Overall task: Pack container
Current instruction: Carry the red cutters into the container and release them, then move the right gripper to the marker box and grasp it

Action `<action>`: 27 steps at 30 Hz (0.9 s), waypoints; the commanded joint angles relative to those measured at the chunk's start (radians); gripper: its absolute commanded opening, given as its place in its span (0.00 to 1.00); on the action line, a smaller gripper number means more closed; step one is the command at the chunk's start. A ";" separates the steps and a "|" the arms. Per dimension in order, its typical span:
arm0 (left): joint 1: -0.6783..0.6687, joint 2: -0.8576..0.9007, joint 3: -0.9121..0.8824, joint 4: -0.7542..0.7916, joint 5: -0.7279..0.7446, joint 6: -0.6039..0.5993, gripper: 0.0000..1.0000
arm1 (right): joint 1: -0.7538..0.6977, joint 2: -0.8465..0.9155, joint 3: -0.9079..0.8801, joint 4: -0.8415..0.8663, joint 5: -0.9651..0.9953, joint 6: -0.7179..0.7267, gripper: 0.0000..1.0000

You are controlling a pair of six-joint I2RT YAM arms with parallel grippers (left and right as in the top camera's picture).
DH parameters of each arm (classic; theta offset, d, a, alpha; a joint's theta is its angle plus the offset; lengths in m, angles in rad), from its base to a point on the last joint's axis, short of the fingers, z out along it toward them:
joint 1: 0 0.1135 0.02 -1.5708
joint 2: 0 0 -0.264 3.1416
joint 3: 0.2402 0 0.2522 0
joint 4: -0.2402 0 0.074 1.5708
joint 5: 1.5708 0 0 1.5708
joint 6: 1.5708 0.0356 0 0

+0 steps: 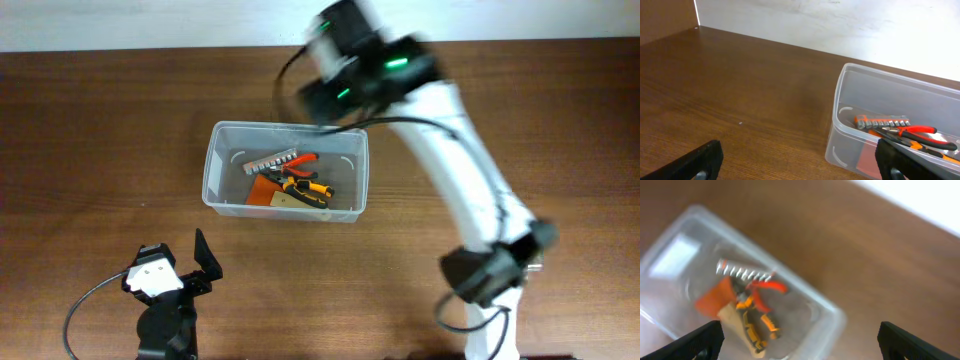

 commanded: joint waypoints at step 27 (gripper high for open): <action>-0.003 -0.008 -0.003 -0.002 -0.004 0.009 0.99 | -0.663 -0.642 -0.862 -0.126 0.256 0.094 0.99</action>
